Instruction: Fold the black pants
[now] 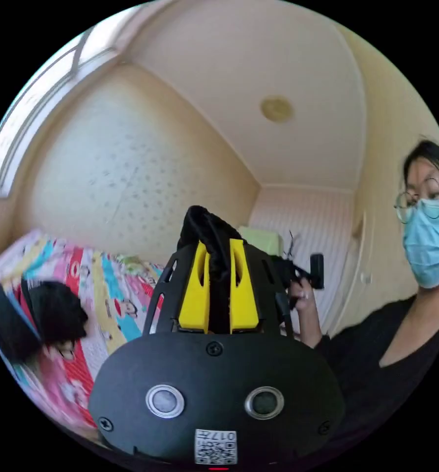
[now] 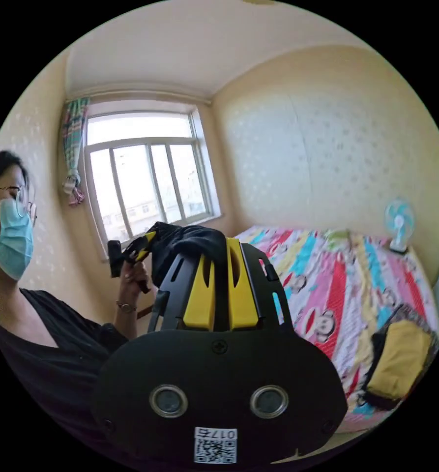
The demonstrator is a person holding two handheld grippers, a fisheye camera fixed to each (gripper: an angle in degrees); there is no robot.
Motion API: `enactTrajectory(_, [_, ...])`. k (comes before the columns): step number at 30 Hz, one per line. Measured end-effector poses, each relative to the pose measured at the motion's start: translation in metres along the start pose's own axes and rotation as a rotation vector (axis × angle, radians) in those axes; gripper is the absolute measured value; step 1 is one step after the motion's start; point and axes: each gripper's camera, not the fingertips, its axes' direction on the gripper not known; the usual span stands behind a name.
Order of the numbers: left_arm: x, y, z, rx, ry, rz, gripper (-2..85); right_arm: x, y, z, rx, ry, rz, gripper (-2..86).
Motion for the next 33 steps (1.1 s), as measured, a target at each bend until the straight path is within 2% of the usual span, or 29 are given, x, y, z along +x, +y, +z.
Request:
enactTrajectory(1, [0.016,-0.017,0.001,-0.031,0.011,0.073,6.4,-0.016,-0.030,-0.025,0.060,0.044,-0.076,5.2])
enactTrajectory(3, [0.083,-0.081,0.005,-0.158,-0.034,0.396,6.4,-0.035,-0.076,-0.059,0.149,0.147,-0.153,5.0])
enactTrajectory(6, [0.134,-0.155,0.005,-0.197,-0.102,0.537,6.2,-0.050,-0.153,-0.113,0.269,0.141,-0.217,4.8])
enactTrajectory(9, [0.167,-0.227,0.011,-0.167,-0.320,0.610,5.9,-0.056,-0.227,-0.148,0.294,0.109,-0.279,4.7])
enactTrajectory(12, [0.179,-0.292,0.029,-0.153,-0.332,0.561,5.9,-0.053,-0.291,-0.160,0.283,0.038,-0.288,4.7])
enactTrajectory(17, [0.177,-0.328,0.074,-0.015,-0.399,0.535,5.9,-0.028,-0.352,-0.141,0.334,0.177,-0.321,4.4])
enactTrajectory(20, [0.132,-0.331,0.142,-0.065,-0.446,0.484,5.9,0.044,-0.383,-0.092,0.258,0.200,-0.210,4.2])
enactTrajectory(22, [0.081,-0.327,0.196,-0.151,-0.445,0.419,5.9,0.136,-0.395,-0.030,0.127,0.157,-0.074,4.2])
enactTrajectory(25, [-0.026,-0.313,0.311,-0.302,-0.499,0.337,6.1,0.258,-0.403,0.068,0.043,0.216,0.016,5.0])
enactTrajectory(27, [-0.135,-0.302,0.420,-0.397,-0.560,0.164,6.9,0.335,-0.404,0.140,0.058,0.331,0.125,6.5])
enactTrajectory(30, [-0.254,-0.233,0.507,-0.437,-0.689,-0.020,7.9,0.459,-0.334,0.238,-0.016,0.495,0.495,10.8])
enactTrajectory(32, [-0.300,-0.165,0.537,-0.490,-0.717,0.001,8.3,0.505,-0.263,0.277,-0.079,0.465,0.551,11.4])
enactTrajectory(33, [-0.329,-0.112,0.555,-0.609,-0.704,0.042,8.8,0.531,-0.213,0.303,-0.196,0.412,0.531,11.7])
